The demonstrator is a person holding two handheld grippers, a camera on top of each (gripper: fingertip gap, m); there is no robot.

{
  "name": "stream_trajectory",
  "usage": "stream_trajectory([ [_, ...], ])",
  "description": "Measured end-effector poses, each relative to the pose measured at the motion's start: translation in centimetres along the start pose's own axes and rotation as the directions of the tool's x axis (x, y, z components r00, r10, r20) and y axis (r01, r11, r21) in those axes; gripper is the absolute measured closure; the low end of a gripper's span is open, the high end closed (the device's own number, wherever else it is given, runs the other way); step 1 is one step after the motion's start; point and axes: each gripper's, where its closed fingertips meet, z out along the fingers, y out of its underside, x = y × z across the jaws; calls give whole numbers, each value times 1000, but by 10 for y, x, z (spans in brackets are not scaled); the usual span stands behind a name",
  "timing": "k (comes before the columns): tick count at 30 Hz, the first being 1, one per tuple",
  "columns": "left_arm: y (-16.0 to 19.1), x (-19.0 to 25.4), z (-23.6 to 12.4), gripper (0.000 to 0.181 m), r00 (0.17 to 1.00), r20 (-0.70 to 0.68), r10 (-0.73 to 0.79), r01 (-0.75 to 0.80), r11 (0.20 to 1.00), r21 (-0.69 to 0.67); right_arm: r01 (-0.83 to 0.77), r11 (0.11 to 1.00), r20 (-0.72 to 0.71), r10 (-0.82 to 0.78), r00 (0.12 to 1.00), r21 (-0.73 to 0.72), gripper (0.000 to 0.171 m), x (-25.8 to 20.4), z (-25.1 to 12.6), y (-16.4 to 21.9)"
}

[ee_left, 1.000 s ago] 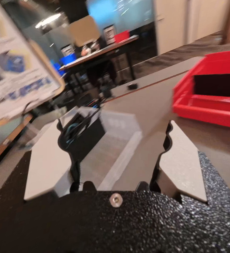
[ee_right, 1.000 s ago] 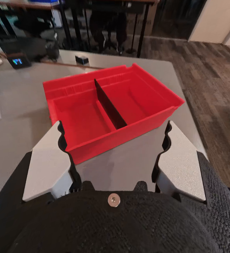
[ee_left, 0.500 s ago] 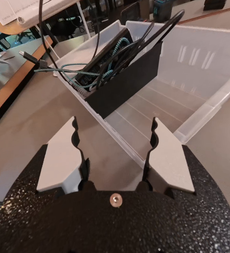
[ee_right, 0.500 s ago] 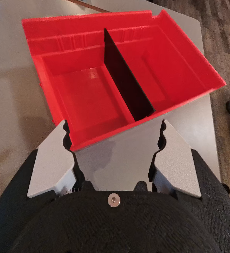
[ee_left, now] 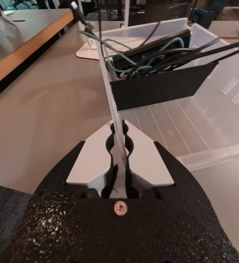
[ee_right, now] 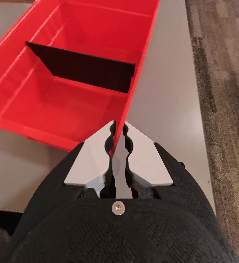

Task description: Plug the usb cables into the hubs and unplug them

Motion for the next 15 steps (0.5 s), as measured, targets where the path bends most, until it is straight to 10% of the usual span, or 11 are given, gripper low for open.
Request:
stream_trajectory([
  [15,-4,-64,14,179,995,-95,37,-35,999,18,-91,994,-116,98,988,63,168,48,-13,7],
])
